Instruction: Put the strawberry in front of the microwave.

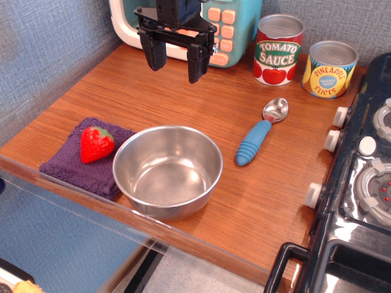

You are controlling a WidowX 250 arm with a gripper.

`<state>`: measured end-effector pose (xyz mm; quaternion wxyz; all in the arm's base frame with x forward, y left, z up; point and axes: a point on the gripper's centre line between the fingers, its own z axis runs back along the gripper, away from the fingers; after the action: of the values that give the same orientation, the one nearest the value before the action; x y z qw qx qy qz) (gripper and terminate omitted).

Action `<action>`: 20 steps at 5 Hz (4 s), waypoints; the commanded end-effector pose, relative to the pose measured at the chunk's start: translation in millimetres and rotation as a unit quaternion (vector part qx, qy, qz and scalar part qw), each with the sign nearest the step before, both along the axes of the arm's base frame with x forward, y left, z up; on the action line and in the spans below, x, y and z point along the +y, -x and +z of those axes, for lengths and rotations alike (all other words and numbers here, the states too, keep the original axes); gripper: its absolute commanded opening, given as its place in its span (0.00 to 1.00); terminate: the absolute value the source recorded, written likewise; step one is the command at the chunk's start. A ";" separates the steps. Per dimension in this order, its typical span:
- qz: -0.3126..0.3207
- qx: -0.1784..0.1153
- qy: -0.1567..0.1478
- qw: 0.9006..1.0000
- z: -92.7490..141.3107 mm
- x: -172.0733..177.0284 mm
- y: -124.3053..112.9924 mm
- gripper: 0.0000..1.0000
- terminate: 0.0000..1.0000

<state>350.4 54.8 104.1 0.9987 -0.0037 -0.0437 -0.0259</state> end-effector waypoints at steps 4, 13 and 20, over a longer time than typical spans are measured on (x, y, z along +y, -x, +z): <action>-0.007 -0.035 -0.033 0.999 16.1 31.8 52.1 1.00 0.00; 0.118 0.013 -0.080 0.990 -70.8 75.5 98.2 1.00 0.00; 0.222 -0.045 -0.026 0.974 -42.1 145.4 -28.9 0.00 0.00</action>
<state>376.9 193.8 37.8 0.9793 0.0247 -0.0607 0.1916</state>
